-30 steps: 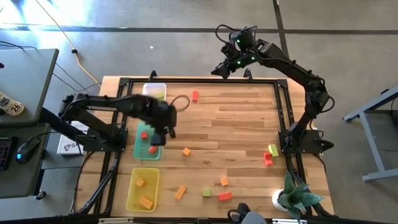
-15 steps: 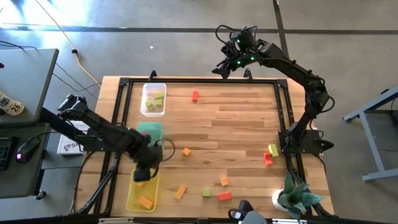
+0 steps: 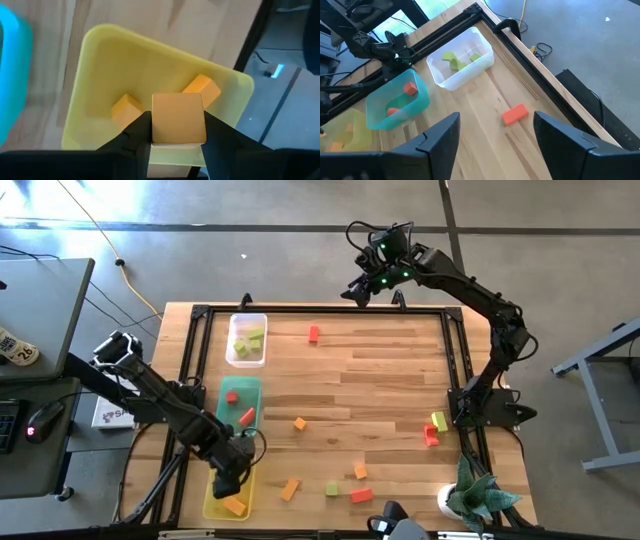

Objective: Sort & place blocks by color
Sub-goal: Put the yellow cube block into the yellow bin, then put the orange rectangular block into the blue bin

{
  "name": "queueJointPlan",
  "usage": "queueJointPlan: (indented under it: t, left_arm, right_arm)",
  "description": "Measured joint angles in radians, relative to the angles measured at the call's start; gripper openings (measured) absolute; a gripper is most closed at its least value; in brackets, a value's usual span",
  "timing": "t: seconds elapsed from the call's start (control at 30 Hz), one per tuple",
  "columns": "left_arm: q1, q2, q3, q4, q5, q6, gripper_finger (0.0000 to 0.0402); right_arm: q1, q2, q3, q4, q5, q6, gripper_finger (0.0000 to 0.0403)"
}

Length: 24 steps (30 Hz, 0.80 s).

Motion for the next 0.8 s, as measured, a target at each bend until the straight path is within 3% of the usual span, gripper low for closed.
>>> queueJointPlan:
  t: [0.43,0.8]
  left_arm:
    - [0.006,0.0,-0.01,-0.001,0.03,0.043,0.0196]
    - [0.117,0.0,-0.01,-0.007,-0.001,0.156,0.0196]
  right_arm:
    - [0.0,0.0,0.001,-0.073,0.0,-0.003,0.0239]
    - [0.05,0.0,0.001,-0.347,-0.01,-0.07,0.0239]
